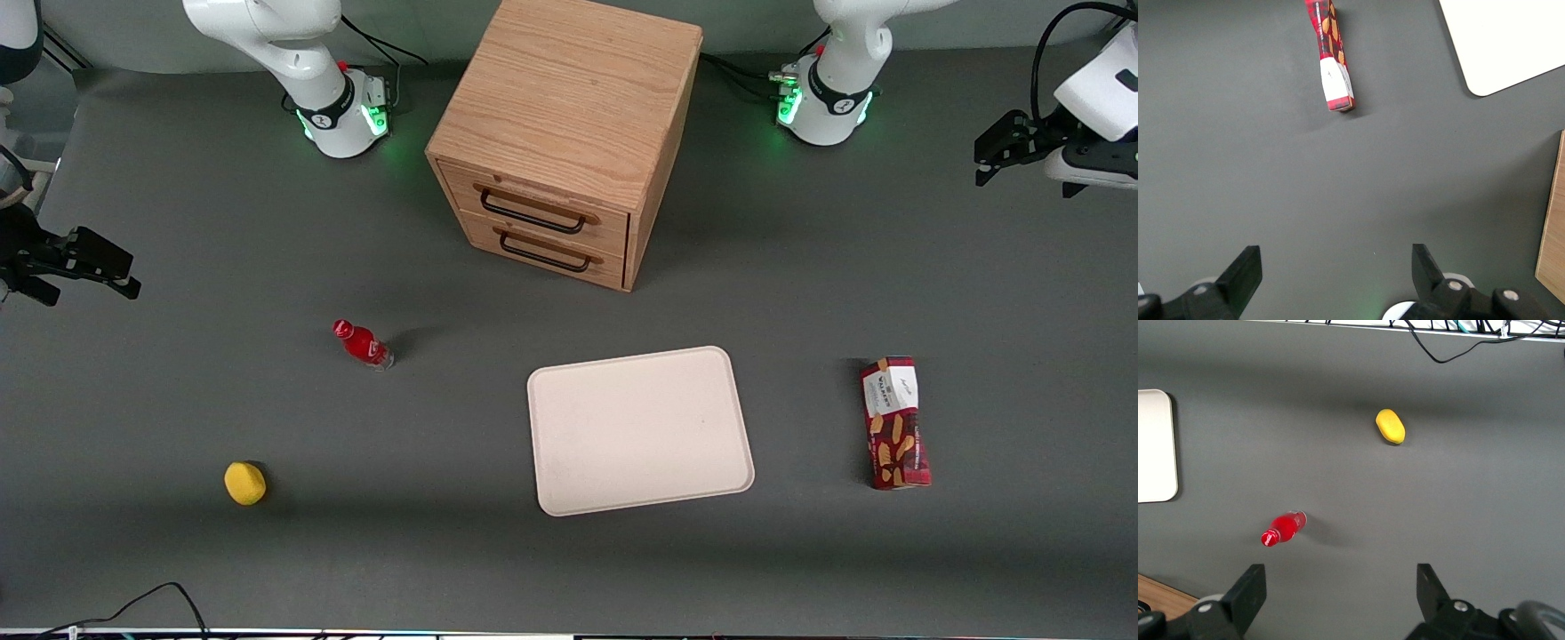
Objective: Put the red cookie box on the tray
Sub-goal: 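Lower the open left gripper toward the red tartan shortbread box, then close the left gripper on the shortbread box's end and lift it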
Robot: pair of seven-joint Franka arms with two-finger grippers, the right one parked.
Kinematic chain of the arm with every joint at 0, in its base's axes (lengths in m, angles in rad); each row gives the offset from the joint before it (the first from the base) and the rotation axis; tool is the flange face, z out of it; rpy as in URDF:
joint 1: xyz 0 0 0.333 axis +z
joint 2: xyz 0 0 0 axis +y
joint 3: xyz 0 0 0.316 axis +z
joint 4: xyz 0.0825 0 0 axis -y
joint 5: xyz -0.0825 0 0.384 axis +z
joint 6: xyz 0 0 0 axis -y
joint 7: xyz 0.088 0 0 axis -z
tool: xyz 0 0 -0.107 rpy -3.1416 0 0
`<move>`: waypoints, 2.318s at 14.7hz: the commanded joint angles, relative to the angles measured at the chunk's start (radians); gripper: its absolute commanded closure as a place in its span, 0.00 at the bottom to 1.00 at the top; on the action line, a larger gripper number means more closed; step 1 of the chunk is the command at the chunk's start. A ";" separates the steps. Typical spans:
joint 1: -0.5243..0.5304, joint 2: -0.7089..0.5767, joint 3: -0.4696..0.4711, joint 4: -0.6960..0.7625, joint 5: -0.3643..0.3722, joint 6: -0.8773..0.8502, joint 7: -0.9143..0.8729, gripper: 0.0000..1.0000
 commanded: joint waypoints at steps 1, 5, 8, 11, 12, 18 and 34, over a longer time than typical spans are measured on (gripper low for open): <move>-0.003 0.026 0.005 0.058 -0.009 -0.040 0.059 0.00; 0.008 0.072 0.010 0.123 -0.020 -0.087 0.071 0.00; 0.008 0.101 0.010 0.129 -0.022 -0.074 0.057 0.00; 0.002 0.307 0.007 0.280 -0.011 -0.051 -0.024 0.00; -0.003 0.394 0.007 0.348 -0.008 -0.030 -0.030 0.00; -0.009 0.751 0.007 0.442 0.031 0.335 -0.119 0.00; -0.027 1.012 0.010 0.398 0.182 0.639 -0.225 0.89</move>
